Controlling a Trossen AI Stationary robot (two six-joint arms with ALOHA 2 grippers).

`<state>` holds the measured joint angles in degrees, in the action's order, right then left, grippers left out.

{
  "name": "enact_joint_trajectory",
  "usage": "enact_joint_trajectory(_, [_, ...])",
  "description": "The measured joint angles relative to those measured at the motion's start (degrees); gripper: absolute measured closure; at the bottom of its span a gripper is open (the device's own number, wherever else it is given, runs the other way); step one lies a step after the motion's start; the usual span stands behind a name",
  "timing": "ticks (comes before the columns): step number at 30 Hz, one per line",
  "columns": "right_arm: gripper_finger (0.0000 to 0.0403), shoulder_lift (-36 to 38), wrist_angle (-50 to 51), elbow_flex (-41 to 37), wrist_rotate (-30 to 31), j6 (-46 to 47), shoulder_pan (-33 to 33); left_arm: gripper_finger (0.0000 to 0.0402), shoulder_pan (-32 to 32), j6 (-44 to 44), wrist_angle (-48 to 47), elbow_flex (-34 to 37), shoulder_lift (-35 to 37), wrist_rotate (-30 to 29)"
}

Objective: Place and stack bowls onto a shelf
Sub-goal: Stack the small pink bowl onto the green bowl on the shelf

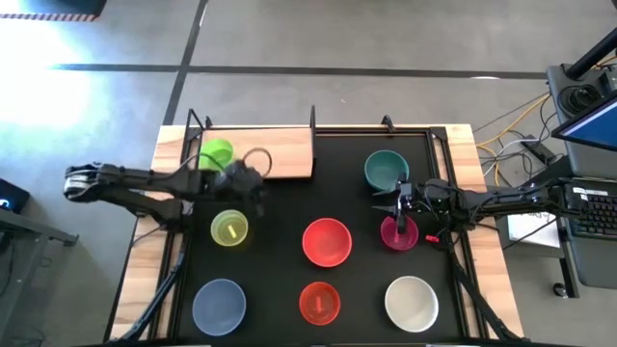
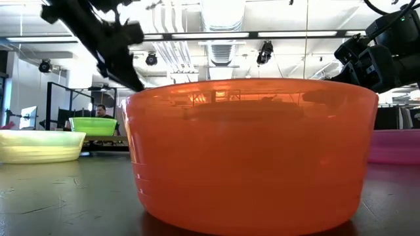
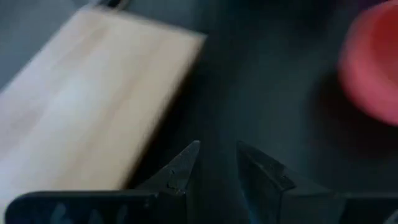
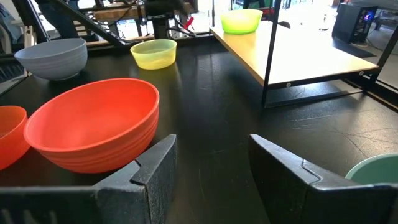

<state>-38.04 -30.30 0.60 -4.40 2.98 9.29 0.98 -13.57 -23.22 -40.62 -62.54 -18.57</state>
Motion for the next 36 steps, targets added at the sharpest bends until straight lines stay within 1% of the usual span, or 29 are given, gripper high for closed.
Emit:
enact_joint_trajectory(3, [0.0216, 0.0, 0.0, 0.0, 0.0, 0.0, 0.0, 0.0319, -6.2, -0.5, 4.2, 0.0, -0.4, -0.3])
enact_joint_trajectory(6, [0.0216, 0.0, 0.0, 0.0, 0.0, 0.0, 0.0, 0.0319, -11.0, -1.0, 6.1, 0.0, -0.7, -3.1])
enact_joint_trajectory(9, [0.0216, 0.0, 0.0, 0.0, 0.0, 0.0, 0.0, 0.0319, -14.1, -3.5, 5.9, 0.0, -1.0, -7.2])
enact_joint_trajectory(12, [0.0216, 0.0, 0.0, 0.0, 0.0, 0.0, 0.0, 0.0319, -15.9, -6.5, 6.1, 0.2, -1.4, -8.1])
enact_joint_trajectory(20, [0.0216, 0.0, 0.0, 0.0, 0.0, -0.5, 0.0, 0.0319, -19.0, -11.0, 7.3, 0.6, -3.6, -8.3])
enact_joint_trajectory(24, [0.0216, 0.0, 0.0, 0.0, 1.4, -0.6, 0.0, 0.0319, -19.5, -12.3, 8.3, 0.6, -5.1, -8.3])
enact_joint_trajectory(26, [0.0216, 0.0, 0.0, 0.0, 1.4, 0.6, 0.0, 0.0319, -19.5, -12.5, 8.8, 0.6, -5.7, -8.3])
enact_joint_trajectory(30, [0.0216, 0.0, -0.1, 0.0, 1.5, 6.0, 0.0, 0.0319, -19.5, -12.3, 10.4, 0.6, -6.7, -8.5])
enact_joint_trajectory(36, [0.0216, 0.0, -0.4, 0.0, 1.5, 8.2, 0.0, 0.0319, -19.5, -12.3, 13.0, 0.6, -7.3, -9.0])
